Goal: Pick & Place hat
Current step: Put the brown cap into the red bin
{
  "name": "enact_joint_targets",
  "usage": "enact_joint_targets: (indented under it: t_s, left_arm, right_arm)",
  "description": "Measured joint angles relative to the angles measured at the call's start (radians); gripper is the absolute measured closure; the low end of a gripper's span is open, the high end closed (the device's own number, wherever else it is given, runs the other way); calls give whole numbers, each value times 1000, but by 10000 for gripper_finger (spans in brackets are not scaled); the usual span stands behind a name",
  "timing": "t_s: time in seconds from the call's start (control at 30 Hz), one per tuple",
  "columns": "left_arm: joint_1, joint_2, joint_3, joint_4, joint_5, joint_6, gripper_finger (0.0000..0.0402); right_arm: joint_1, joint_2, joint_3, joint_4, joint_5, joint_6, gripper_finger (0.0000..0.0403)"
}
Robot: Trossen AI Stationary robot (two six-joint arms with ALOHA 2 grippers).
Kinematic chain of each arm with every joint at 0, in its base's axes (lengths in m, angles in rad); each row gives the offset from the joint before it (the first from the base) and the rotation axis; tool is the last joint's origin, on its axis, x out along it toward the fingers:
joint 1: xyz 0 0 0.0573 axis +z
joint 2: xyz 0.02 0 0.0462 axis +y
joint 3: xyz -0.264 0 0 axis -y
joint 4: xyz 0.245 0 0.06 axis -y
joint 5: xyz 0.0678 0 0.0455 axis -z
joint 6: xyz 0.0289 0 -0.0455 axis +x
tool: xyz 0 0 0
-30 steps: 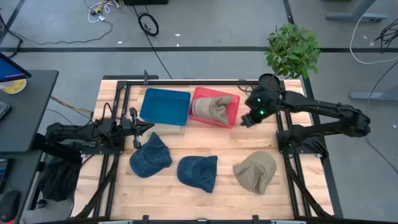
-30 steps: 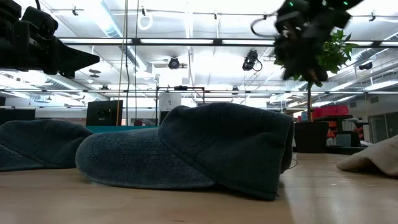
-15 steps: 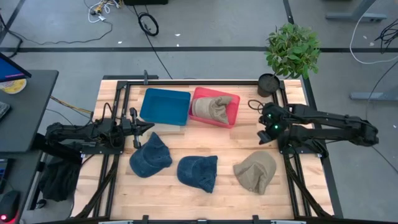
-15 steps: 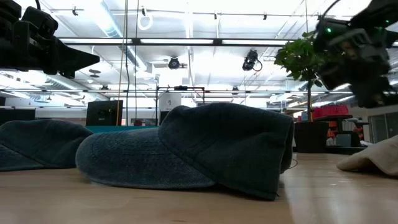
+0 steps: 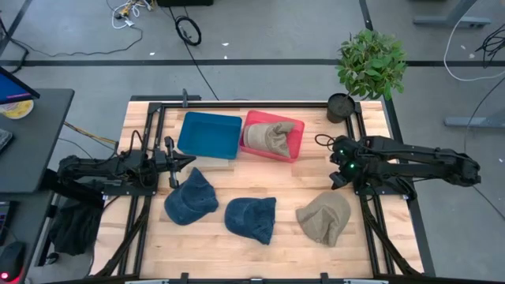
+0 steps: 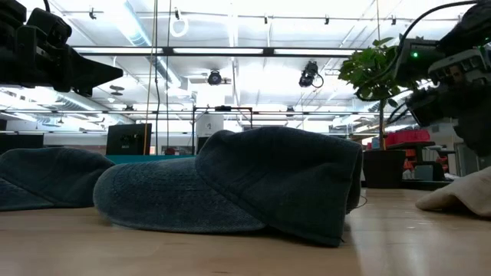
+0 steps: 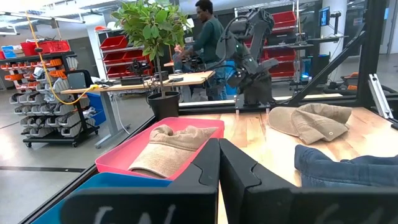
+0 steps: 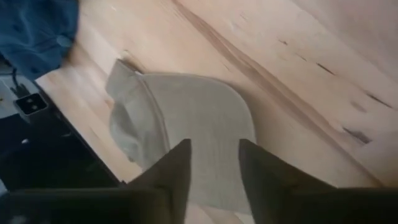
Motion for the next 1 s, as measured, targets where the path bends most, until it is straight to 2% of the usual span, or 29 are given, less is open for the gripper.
enact_joint_targets:
  t_s: [0.17, 0.33, 0.67, 1.0]
  left_arm:
    - [0, 0, 0, 0, 0, 0, 399]
    - [0, 0, 0, 0, 0, 0, 399]
    - [0, 0, 0, 0, 0, 0, 399]
    - [0, 0, 0, 0, 0, 0, 399]
  right_arm:
    - [0, 28, -37, 49, 9, 51, 206]
    - [0, 50, -71, 87, 18, 90, 179]
    - [36, 65, -72, 101, -2, 118, 195]
    - [134, 172, -72, 144, -11, 154, 211]
